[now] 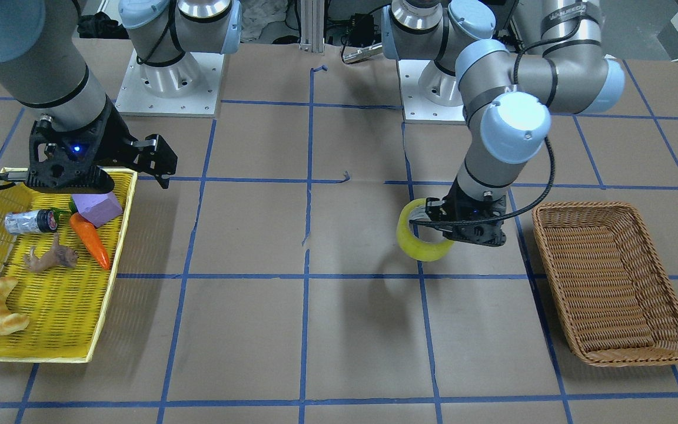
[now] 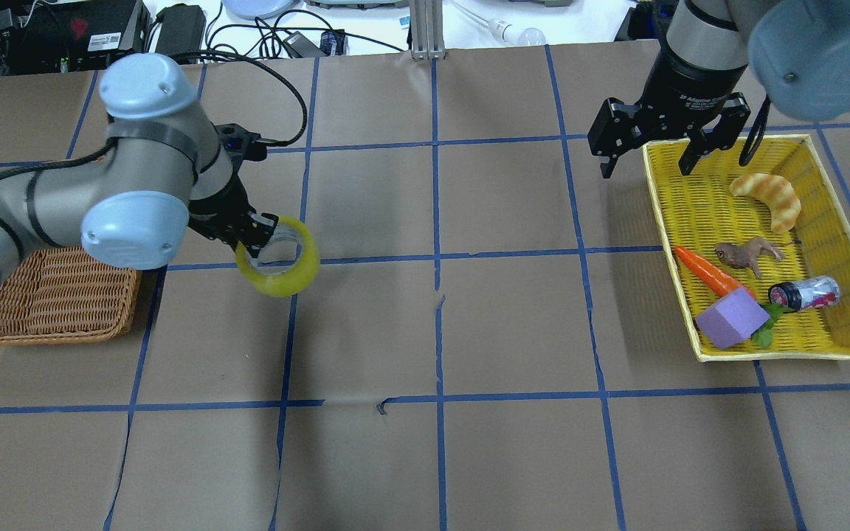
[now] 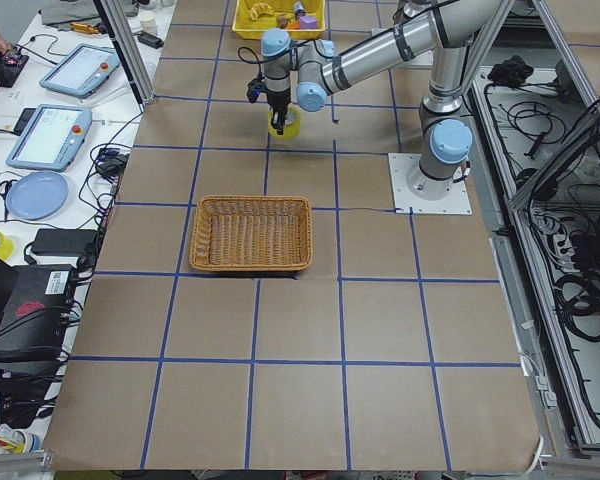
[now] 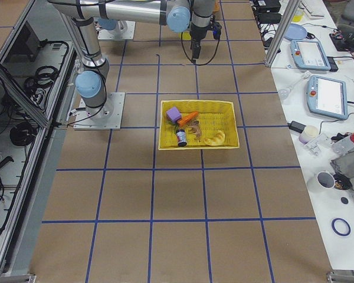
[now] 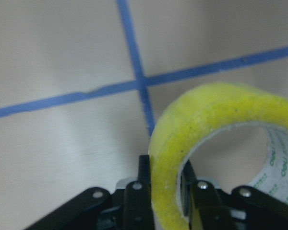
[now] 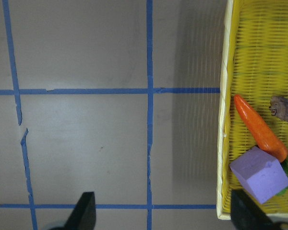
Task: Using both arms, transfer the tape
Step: 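Carry the tape roll into the wicker basket with the left gripper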
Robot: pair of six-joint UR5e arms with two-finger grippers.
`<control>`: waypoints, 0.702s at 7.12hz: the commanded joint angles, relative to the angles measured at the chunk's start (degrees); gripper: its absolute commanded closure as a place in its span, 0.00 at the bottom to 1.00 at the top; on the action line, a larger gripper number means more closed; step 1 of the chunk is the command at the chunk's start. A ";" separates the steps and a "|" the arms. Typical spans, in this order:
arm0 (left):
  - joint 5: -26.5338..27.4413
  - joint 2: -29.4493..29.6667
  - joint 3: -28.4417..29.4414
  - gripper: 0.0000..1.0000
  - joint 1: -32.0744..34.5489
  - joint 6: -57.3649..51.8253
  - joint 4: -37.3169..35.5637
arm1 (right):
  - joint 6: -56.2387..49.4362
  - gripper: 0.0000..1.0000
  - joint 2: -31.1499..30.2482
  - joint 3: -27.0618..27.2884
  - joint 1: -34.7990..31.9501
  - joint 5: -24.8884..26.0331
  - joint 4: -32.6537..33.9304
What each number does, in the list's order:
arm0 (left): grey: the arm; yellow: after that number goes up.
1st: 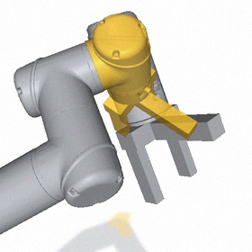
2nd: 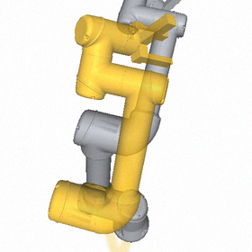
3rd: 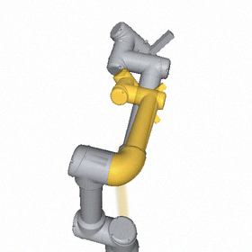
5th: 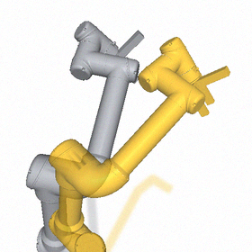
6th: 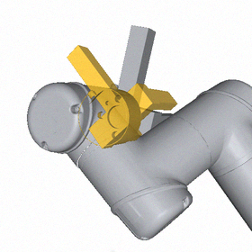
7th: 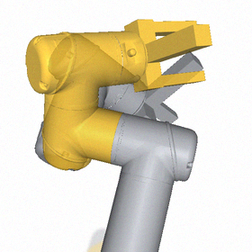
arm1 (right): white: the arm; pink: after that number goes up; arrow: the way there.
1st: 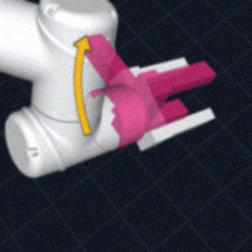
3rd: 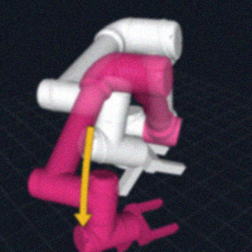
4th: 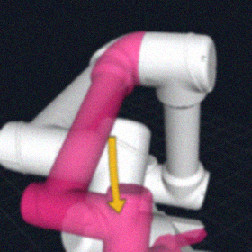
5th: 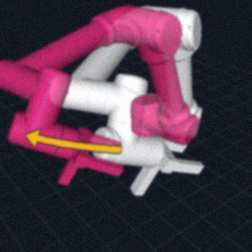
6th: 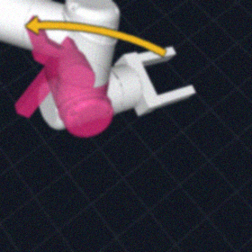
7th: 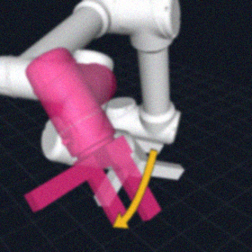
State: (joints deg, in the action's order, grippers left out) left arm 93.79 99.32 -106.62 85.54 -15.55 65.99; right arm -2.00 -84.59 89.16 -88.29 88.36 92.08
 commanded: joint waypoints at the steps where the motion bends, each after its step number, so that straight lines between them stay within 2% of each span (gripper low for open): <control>1: 1.31 -1.15 1.76 1.00 -12.69 -14.87 2.13 | 0.07 0.00 -1.19 -1.61 -0.13 -1.88 -1.88; 3: 0.78 -0.45 1.85 1.00 -25.10 -31.32 1.07 | -0.28 0.00 -0.50 -2.76 -0.04 -2.23 -1.82; 4: 0.78 -0.01 1.85 1.00 -29.33 -35.73 0.03 | -0.28 0.00 -0.49 -2.68 -0.04 -2.23 -2.07; 5: 0.69 1.30 1.59 1.00 -32.25 -39.61 -4.07 | -0.28 0.00 -0.58 -2.33 -0.04 -2.06 -2.51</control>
State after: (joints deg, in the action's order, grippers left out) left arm 94.58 99.45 -104.86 57.81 -49.62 65.38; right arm -2.27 -85.18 86.62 -88.34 86.18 89.99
